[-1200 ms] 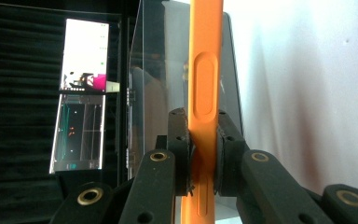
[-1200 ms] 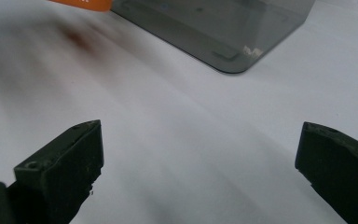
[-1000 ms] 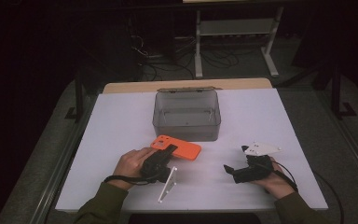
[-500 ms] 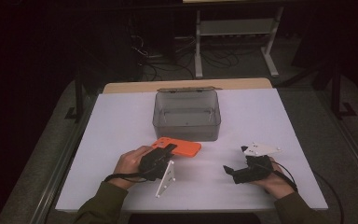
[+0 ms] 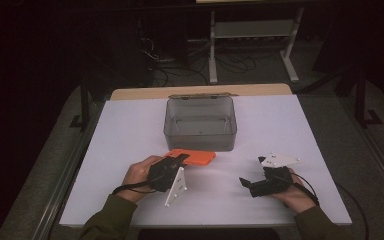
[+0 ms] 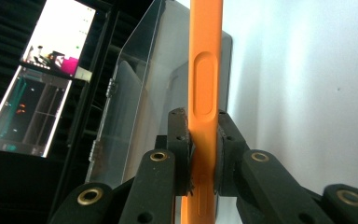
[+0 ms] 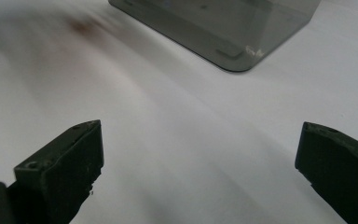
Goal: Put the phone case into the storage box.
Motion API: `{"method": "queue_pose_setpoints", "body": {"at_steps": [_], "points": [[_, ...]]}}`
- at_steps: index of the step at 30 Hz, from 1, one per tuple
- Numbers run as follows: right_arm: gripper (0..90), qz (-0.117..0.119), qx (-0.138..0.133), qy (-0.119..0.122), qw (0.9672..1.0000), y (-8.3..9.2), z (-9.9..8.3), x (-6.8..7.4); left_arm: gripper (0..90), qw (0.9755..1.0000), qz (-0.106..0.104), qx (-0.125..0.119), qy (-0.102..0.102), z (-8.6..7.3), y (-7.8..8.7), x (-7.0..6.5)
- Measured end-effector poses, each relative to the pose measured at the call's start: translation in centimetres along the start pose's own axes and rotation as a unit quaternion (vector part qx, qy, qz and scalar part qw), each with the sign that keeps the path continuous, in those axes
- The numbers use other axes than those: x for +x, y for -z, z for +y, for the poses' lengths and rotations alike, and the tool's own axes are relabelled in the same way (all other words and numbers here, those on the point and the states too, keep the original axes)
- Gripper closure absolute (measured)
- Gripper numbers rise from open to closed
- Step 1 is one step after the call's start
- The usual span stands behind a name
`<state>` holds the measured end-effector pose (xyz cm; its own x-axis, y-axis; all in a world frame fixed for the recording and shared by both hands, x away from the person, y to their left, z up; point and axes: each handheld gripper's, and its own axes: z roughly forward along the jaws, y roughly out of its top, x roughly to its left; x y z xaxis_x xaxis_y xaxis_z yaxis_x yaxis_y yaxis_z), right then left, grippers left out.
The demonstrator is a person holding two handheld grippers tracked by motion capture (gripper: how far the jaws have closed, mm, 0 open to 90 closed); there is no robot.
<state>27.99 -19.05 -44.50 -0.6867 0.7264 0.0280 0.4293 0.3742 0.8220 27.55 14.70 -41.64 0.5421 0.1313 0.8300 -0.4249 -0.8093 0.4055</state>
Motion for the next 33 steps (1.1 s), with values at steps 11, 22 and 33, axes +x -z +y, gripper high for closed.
{"method": "queue_pose_setpoints", "body": {"at_steps": [11, 22, 33], "points": [[0.5, 0.001, 0.001, 0.001, 1.0, 0.0, 0.0, 0.0, 79.6, 0.9984, -0.013, -0.007, 0.054, -0.5, -0.1, 0.6], [0.5, 0.001, 0.002, 0.0, 1.0, 0.0, 0.0, 0.0, 79.6, 0.9938, -0.025, -0.011, 0.107, -1.0, -0.1, 1.2], [0.5, 0.001, 0.002, 0.001, 1.0, 0.0, 0.0, 0.0, 79.6, 0.9873, -0.039, -0.015, 0.153, -1.5, -0.2, 1.7]]}}
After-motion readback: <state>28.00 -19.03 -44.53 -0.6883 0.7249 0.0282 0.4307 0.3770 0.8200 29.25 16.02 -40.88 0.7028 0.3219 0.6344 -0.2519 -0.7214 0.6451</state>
